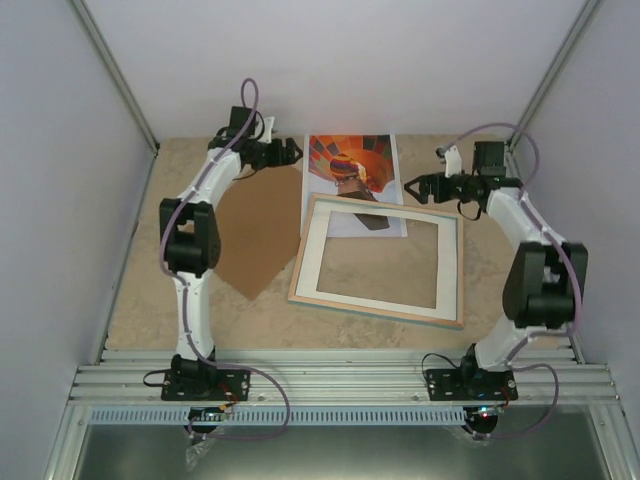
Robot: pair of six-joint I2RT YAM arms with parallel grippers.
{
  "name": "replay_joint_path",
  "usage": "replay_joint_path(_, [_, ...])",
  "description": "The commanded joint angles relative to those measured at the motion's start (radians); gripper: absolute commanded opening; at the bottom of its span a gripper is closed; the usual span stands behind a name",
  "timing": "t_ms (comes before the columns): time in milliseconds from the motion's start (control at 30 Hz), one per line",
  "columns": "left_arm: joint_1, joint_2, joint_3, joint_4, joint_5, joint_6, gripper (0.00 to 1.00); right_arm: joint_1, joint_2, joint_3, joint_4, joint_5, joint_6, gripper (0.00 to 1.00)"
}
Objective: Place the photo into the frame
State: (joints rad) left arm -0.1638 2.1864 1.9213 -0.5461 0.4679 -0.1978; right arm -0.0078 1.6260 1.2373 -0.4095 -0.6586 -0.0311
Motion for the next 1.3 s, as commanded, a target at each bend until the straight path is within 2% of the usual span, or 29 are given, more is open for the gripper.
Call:
replay_joint_path(0, [-0.005,0.136,0.186,0.018,0.045,-0.14,0.96,0.006,0.207,0.14,0.06,-0.05,-0.037,0.98])
replay_joint_path(167, [-0.006,0.304,0.374,0.022,0.007,-0.25,0.95,0.028,0.391,0.287,0.103,-0.025,0.025,0.98])
replay_joint_path(267, [-0.011,0.376,0.431,0.04,0.007,-0.28,0.95,0.04,0.472,0.346,0.162,-0.003,0.087,0.98])
replay_joint_path(467, [-0.017,0.451,0.453,0.115,-0.01,-0.342,0.94,0.049,0.616,0.467,0.195,0.062,0.146,0.97])
replay_joint_path(733, [-0.047,0.55,0.512,0.099,-0.019,-0.383,0.91,0.051,0.74,0.538,0.179,0.179,0.198,0.97])
replay_joint_path(967, [-0.072,0.597,0.504,0.061,0.029,-0.441,0.86,0.066,0.813,0.543,0.163,0.148,0.249,0.96])
replay_joint_path(1267, [-0.086,0.592,0.46,0.106,0.124,-0.548,0.84,0.084,0.86,0.542,0.18,0.07,0.305,0.94])
